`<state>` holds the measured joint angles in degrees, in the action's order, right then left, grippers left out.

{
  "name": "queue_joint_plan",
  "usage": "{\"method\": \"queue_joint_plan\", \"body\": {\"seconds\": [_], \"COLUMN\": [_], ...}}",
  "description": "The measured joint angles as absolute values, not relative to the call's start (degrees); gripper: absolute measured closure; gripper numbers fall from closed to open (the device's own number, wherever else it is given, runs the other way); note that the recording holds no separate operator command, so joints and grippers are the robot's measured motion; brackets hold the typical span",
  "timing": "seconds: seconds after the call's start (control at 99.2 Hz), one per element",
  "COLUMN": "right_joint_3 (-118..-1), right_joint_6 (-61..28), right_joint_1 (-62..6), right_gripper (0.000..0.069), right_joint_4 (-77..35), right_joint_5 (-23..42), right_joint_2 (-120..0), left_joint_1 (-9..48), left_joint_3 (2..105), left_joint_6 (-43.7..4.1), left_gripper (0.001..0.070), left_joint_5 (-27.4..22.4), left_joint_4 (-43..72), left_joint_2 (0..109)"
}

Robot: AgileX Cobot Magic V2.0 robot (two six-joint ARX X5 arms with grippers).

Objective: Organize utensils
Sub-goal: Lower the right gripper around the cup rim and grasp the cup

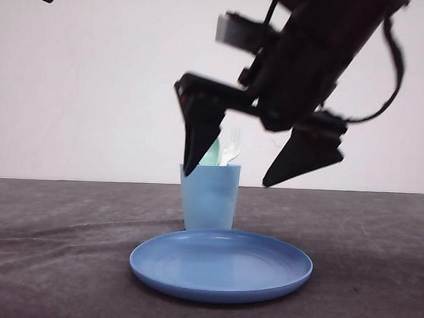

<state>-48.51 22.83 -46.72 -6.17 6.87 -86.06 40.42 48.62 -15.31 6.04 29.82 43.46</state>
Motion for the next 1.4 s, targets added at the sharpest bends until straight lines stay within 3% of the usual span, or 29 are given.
{"method": "queue_joint_plan", "body": {"seconds": [0.474,1.139,1.401], "right_joint_3": [-53.41,-64.58,-64.69], "right_joint_6": [22.81,19.68,19.25], "right_joint_1": [-41.52,-40.47,-40.38], "right_gripper": [0.0011,0.0014,0.0241], "right_joint_4": [-3.57,-8.25,-7.92], "right_joint_5": [1.17,1.08,1.32], "right_joint_2": [-94.13,-104.42,-105.10], "left_joint_1": [40.42,40.42,40.42], "left_joint_3": [48.62,48.62,48.62], "left_joint_6": [-15.33,-15.66,-15.64], "left_gripper": [0.0436,0.0436,0.0436], "left_joint_5": [6.04,6.07,6.07], "left_joint_4": [30.39,30.81,30.92], "left_joint_2": [43.46,43.46,43.46]}}
